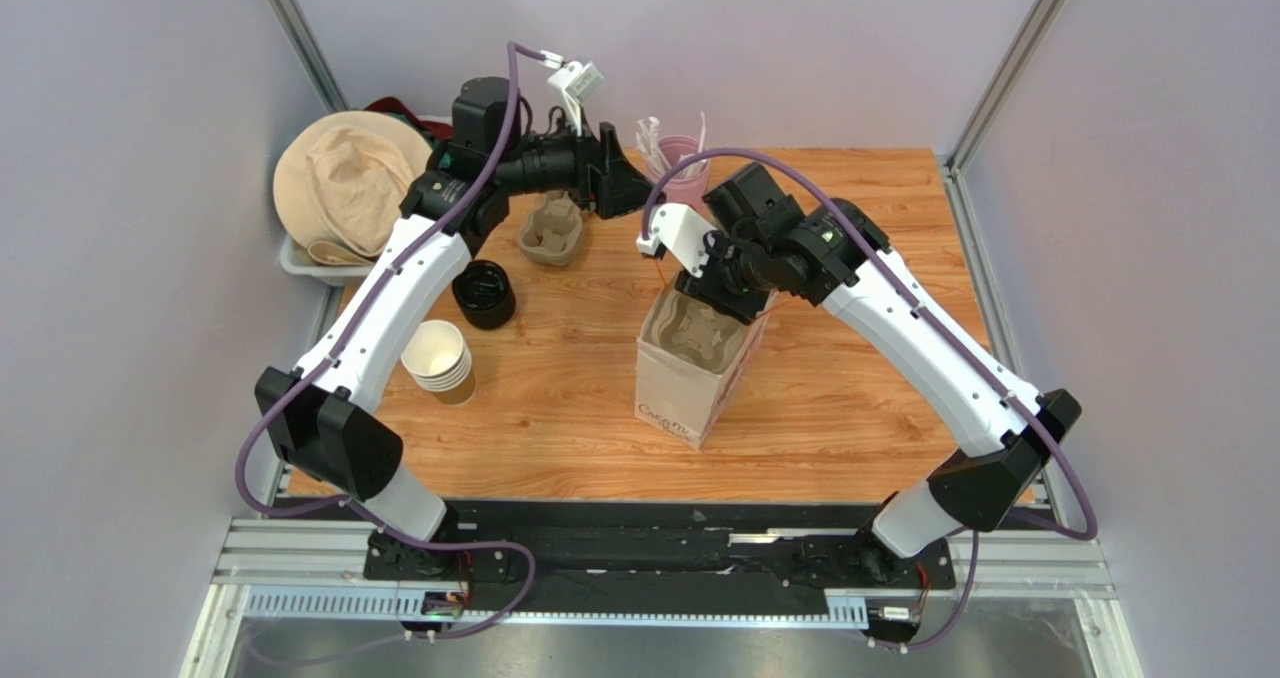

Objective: Pack the takeout coffee

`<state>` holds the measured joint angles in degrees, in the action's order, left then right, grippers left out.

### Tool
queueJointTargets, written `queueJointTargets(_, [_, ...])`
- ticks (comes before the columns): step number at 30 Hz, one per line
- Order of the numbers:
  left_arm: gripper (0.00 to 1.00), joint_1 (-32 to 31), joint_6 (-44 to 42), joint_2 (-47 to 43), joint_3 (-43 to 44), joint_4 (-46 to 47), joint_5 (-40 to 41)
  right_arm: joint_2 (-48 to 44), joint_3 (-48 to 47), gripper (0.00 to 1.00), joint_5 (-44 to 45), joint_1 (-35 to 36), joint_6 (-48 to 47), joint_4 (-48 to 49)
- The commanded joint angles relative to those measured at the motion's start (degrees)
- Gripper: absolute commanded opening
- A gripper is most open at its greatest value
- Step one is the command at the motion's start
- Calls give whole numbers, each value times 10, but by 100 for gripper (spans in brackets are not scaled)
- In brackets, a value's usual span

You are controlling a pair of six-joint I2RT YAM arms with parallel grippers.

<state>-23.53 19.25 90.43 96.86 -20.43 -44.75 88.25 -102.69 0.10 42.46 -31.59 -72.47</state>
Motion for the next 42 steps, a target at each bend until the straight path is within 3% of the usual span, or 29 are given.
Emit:
queueJointTargets(1, [78,-1,6,-3,-4,21,-10,-11,13,32,20,3,0,11])
queueJointTargets(5, [69,-1,7,-6,-7,24,-10,-15,25,31,31,4,7,22])
queueJointTargets(11, [66,-3,7,-7,-12,26,-10,-14,30,31,22,4,8,22])
queueJointTargets(16, [55,-6,6,-8,-14,28,-9,-10,45,31,15,6,12,29])
queueJointTargets(22, [51,-7,5,-5,-14,26,-7,5,55,31,18,9,14,34])
queueJointTargets(26, [41,-7,4,-3,-14,24,-6,11,55,31,23,10,17,37])
queueJointTargets(37, [32,-7,-1,-9,-18,21,-3,32,59,30,-31,10,27,36])
queueJointTargets(42, [20,-7,-4,-11,-20,18,0,30,75,30,-47,8,27,43])
